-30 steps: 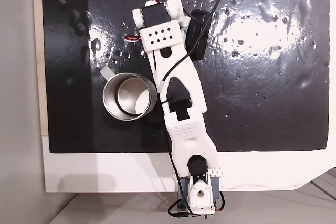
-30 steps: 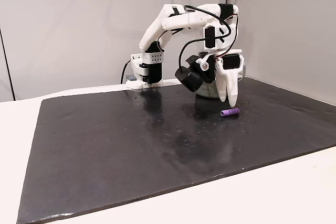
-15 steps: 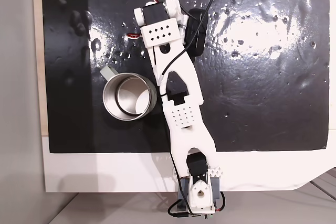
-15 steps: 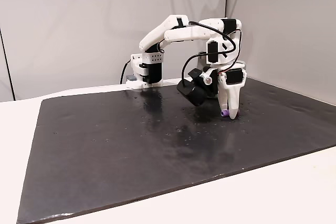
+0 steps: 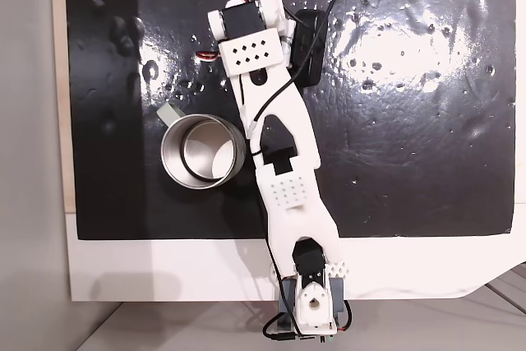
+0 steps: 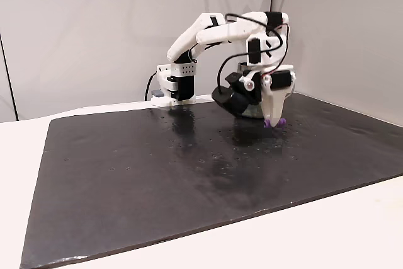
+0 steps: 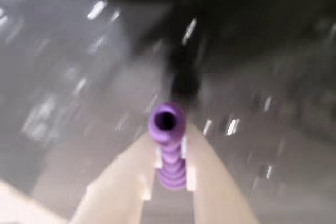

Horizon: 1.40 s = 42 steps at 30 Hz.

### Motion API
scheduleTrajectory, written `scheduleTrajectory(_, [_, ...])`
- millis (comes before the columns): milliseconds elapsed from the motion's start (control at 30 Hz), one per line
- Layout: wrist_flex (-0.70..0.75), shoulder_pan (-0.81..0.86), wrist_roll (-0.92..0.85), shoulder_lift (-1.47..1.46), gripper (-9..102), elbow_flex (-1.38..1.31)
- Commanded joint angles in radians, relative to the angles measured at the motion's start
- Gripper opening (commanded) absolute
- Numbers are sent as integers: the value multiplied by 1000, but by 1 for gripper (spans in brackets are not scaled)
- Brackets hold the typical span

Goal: Grasp a pengrip and put it in the cup.

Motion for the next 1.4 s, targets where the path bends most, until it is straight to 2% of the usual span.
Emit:
scheduleTrajectory(0, [25,25,5,282,0,74])
scheduleTrajectory(233, [29,35,3,649,0,244])
scheduleTrajectory(533, [34,-29,-43,928,0,434])
scheduleTrajectory(967, [54,-371,-167,1215,0,902])
scheduleTrajectory(1167, [63,-394,-186,1272,0,1035])
scheduleTrajectory(1367, [55,-385,-186,1276,0,1045])
